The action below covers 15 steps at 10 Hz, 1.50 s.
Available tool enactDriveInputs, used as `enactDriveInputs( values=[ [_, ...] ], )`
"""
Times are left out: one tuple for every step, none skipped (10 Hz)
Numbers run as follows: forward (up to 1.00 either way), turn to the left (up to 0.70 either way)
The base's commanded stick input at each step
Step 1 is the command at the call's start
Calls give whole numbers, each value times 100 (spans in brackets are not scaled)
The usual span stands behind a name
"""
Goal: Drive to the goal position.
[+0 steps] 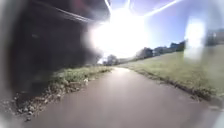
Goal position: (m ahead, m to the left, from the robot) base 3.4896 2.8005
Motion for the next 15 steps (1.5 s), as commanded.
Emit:
enactDriveInputs(
  values=[
    [45, 0],
    [45, 0],
    [45, 0],
    [45, 0],
    [45, 0],
    [45, 0],
    [45, 0],
    [45, 0],
    [45, 0],
    [45, 0],
    [45, 0],
    [45, 0],
    [45, 0],
    [45, 0],
    [45, 0]
  ],
)
